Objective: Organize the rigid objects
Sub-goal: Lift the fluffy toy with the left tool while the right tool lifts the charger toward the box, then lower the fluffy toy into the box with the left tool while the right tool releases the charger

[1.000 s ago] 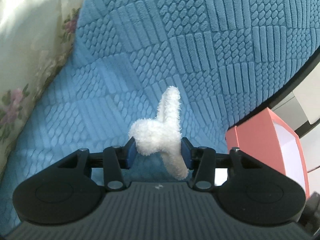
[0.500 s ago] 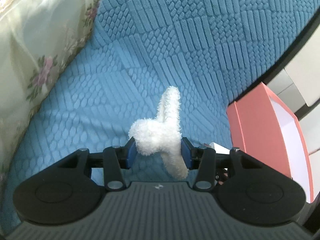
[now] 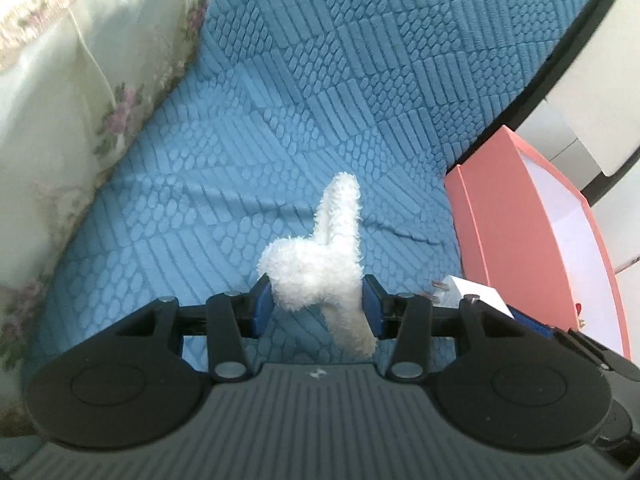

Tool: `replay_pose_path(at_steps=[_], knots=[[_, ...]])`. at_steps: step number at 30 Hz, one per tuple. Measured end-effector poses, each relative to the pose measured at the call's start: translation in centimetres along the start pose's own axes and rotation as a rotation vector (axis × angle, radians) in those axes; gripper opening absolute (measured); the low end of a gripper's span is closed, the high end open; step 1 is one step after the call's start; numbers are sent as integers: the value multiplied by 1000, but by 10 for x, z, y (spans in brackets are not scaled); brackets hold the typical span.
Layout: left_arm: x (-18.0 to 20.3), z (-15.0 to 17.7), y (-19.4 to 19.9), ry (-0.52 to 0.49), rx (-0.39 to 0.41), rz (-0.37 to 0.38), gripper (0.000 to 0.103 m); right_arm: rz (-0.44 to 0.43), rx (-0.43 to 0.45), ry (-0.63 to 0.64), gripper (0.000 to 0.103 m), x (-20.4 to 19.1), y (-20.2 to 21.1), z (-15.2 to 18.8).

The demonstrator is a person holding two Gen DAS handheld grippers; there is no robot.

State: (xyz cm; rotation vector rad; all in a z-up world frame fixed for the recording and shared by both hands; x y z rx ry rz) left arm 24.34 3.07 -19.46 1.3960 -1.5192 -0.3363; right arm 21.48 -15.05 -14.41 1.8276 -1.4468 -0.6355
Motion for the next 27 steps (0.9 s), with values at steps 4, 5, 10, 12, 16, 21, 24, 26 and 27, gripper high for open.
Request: replay_pose_path(at_steps=[4,5,10,12,16,21,24,26,27], knots=[[12,6,19,9,-10,13,52,-4,-9,-8,57,6,21,-3],[16,6,22,6,-9,12,52,-1,-6,-4,56,7,27,-5],[47,1,45,-34,-2,40,52,-3,22,-23,56,17,55,-20],[59,-3,53,-42,5,49,52,-1,37,-30,56,21,67,-28],[84,-13,67,-35,19,84,52,8,70,-41,56,34,91,-43],[122,-23,81,-63,28,132,52,21,118,-58,56,56,122,-61],[149,-28,87,-92,38,157,52,30,143,-67,56,71,136,-70],[167,-32,90,-112,44,172,52,38,159,-71,56,81,145,-76],[175,-32,90,-119,47,179,52,42,168,-75,55,88,150,-77]])
Point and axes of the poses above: each gripper's, at about its wrist camera, not at the fingertips, and y roughly against the way its jaws point, x to its right, z to its underside, the point moved 6 cm from there along -y, roughly the way its jaws point, and after that the axes turned 6 degrees about z, right-handed, at the moved point
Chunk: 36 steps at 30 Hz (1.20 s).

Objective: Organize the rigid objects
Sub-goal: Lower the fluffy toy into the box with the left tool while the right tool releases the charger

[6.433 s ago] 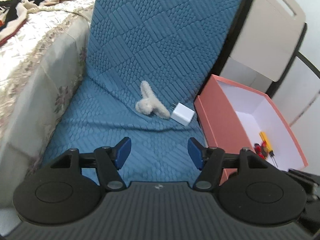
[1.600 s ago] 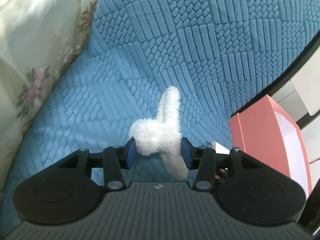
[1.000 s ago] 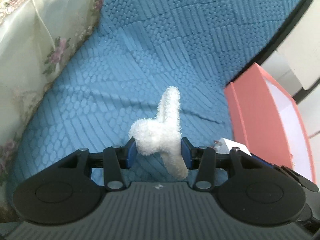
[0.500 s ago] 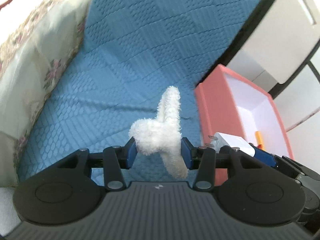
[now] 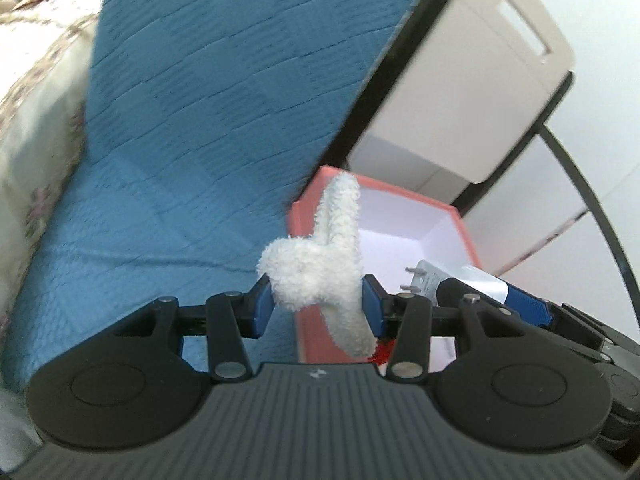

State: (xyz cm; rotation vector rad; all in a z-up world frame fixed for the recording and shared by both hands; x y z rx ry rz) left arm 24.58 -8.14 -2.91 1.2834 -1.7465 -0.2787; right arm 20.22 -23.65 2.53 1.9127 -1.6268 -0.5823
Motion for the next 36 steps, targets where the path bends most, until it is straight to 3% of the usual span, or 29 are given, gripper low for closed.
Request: replay_pose_path(at_steps=[9,18,36], knots=[[70,-9,-20,-47,-7,49,52,57,18,-44,55,58,14,-12],[117,-6,-75,-90,-65,63,52,97,-18,-88,55,117,-3,-3],[94,-3,-216,-90,-225,-42,53,75,-219,-135,55,168,-133,37]])
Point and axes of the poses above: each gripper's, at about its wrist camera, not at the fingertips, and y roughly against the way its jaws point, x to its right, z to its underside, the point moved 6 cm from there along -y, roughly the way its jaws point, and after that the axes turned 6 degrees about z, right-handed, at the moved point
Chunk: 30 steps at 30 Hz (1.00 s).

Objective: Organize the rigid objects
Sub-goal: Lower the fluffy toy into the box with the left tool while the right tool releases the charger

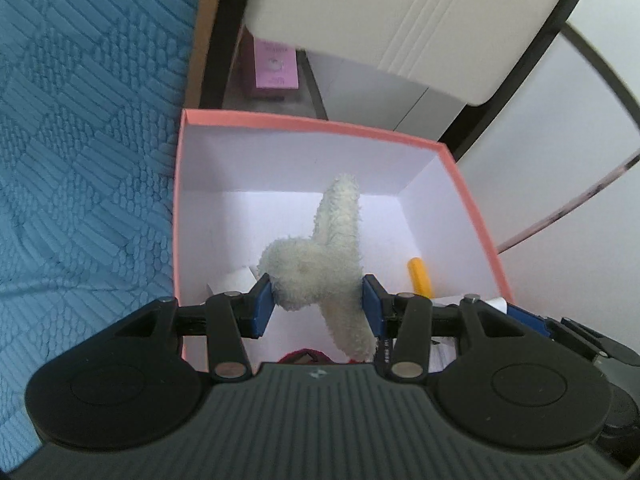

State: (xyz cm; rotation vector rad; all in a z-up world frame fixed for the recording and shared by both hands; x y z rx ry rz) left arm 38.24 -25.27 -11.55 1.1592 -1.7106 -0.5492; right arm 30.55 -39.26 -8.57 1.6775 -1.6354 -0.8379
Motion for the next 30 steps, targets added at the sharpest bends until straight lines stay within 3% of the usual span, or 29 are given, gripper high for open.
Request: replay_pose_path(at_steps=[7,15,23,30], knots=[[-9,-5,-35,43,-49,-4,52,-10,-94,-19,55,6,-46,12],[-9,-6,-45,33,-62,-20,52,-29,-148,-21,54,8,-68,19],[-6,-2,-21,26,-33,-22,53,-23,-118,-33,54,14,-50,8],[7,-3,35,5,48,-1,53,-36,-26,-35,54,10,5,-9]])
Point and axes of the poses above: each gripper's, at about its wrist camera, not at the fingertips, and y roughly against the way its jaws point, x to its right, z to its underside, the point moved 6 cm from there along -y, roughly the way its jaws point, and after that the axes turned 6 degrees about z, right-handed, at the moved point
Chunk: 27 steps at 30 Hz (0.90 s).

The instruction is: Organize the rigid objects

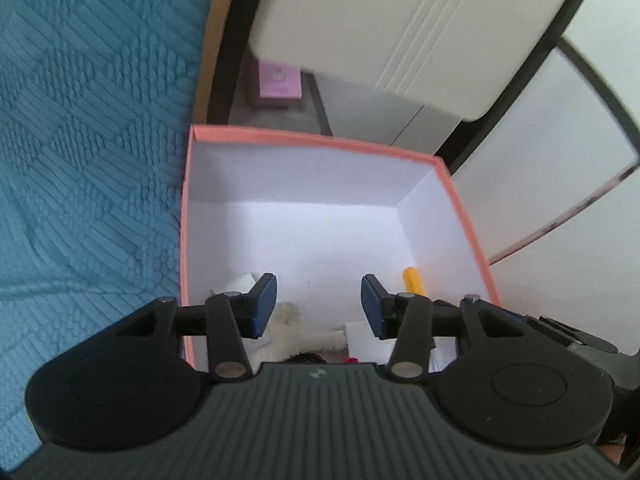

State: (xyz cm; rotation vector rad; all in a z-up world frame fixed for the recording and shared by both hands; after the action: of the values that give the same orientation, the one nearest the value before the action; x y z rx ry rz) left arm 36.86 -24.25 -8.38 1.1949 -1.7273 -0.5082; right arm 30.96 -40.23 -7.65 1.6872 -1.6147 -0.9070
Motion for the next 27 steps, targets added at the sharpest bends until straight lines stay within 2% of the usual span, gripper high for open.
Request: replay_pose_path(at_steps=[12,15,23,27], knots=[[30,8,124,-100,151,37,53,-6,157,-3,54,-20,114,-5],[34,17,150,-111,177,57,57,-4,182,-5,54,-27,138,0],[33,44,202,-141,231,70,58,11,234,11,54,-44,188,22],[26,60,221,-153,244,66,63,15,244,7,54,-53,205,38]])
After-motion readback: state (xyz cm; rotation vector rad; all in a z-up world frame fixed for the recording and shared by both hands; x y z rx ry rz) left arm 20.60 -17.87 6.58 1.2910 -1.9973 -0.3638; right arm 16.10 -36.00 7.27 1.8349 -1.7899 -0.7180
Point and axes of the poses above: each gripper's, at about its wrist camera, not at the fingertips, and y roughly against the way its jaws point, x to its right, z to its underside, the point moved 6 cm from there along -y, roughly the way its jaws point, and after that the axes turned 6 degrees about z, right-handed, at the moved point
